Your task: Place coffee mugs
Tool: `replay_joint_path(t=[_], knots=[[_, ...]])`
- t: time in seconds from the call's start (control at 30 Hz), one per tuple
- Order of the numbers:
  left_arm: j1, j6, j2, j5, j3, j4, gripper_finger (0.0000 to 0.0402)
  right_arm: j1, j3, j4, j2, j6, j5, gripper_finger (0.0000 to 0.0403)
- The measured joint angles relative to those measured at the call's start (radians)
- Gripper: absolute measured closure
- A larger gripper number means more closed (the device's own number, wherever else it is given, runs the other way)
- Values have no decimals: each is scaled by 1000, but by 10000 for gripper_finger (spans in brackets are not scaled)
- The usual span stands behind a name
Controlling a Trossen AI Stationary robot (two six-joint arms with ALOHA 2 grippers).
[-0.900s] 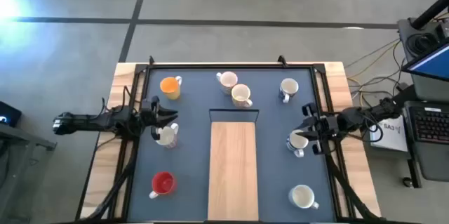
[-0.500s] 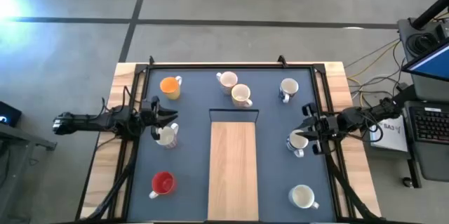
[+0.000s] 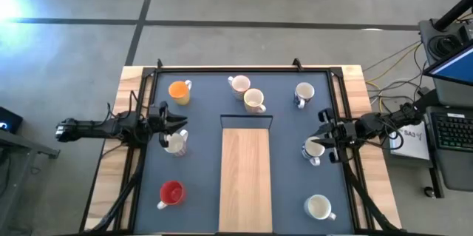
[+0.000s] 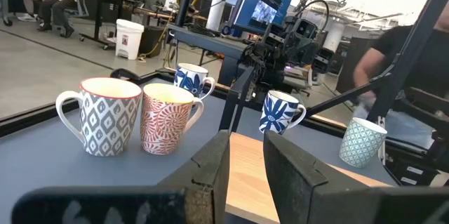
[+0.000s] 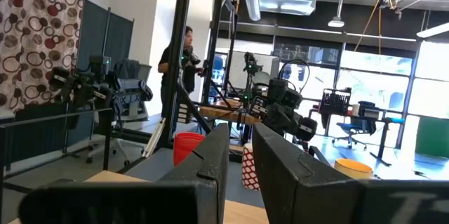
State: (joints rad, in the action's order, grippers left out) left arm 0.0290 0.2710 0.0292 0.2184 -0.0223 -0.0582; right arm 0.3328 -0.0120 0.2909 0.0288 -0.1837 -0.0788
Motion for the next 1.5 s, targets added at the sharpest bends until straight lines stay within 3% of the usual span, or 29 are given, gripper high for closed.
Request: replay_joint_path(t=[1.13, 1.5], knots=[[0, 0, 0, 0, 0, 0, 330, 0, 0, 0, 0, 1, 0, 349], [0, 0, 0, 0, 0, 0, 330, 0, 0, 6, 0, 270, 0, 349]])
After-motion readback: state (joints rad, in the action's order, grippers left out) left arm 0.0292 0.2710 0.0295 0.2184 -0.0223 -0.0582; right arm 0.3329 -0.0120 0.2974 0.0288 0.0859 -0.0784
